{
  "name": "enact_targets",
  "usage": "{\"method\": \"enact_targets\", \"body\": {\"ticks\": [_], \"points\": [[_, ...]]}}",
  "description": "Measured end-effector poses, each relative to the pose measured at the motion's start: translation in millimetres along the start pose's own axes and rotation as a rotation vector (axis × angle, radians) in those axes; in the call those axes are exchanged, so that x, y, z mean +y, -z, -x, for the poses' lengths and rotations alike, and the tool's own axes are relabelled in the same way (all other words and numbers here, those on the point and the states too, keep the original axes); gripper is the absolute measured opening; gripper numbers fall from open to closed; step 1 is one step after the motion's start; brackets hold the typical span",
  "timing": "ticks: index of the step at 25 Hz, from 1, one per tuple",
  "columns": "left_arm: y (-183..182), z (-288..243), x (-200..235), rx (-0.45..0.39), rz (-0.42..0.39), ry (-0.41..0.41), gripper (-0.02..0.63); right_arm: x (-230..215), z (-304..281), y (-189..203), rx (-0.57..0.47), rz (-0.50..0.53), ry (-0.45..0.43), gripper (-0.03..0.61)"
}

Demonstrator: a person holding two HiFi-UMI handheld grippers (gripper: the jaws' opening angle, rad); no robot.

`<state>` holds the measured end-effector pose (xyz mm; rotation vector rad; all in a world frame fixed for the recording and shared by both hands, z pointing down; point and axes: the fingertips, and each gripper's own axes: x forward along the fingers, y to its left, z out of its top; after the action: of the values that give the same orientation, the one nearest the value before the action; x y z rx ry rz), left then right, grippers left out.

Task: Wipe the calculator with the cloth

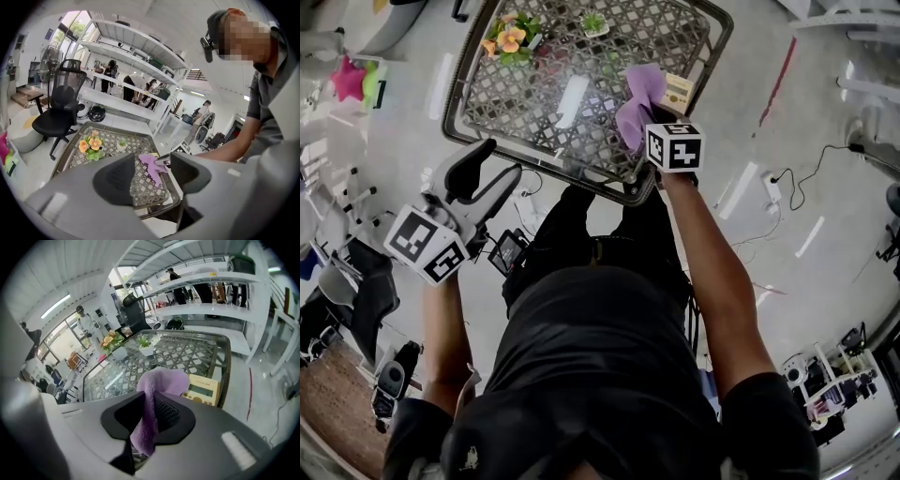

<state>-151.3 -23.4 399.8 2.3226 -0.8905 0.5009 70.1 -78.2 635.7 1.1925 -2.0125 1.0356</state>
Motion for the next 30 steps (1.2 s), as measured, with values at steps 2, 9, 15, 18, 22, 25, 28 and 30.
{"method": "enact_targets", "body": {"ticks": [2, 9, 15, 18, 22, 25, 28, 30], "points": [[1, 0, 0, 0.001, -0.002, 0.004, 0.285, -9, 3, -3, 0.007, 0.079, 0.041, 0.058], [2, -2, -2, 0.011, -0.009, 0.013, 0.284, -42, 2, 21, 0.114, 0.265, 0.126, 0.058], [4, -7, -4, 0.023, -0.005, 0.020, 0.284, -53, 4, 29, 0.138, 0.294, 0.135, 0.058], [5, -11, -5, 0.029, -0.003, 0.028, 0.284, -54, 5, 31, 0.157, 0.298, 0.148, 0.058], [7, -19, -4, 0.043, 0.001, 0.037, 0.284, -58, 4, 33, 0.168, 0.319, 0.169, 0.058], [10, -24, -4, 0.063, 0.002, 0.042, 0.284, -63, 5, 33, 0.163, 0.319, 0.181, 0.058], [14, -30, -3, 0.088, -0.006, 0.046, 0.284, -71, 10, 34, 0.164, 0.303, 0.201, 0.058], [18, -33, -1, 0.107, -0.014, 0.047, 0.284, -77, 13, 33, 0.164, 0.291, 0.215, 0.058]]}}
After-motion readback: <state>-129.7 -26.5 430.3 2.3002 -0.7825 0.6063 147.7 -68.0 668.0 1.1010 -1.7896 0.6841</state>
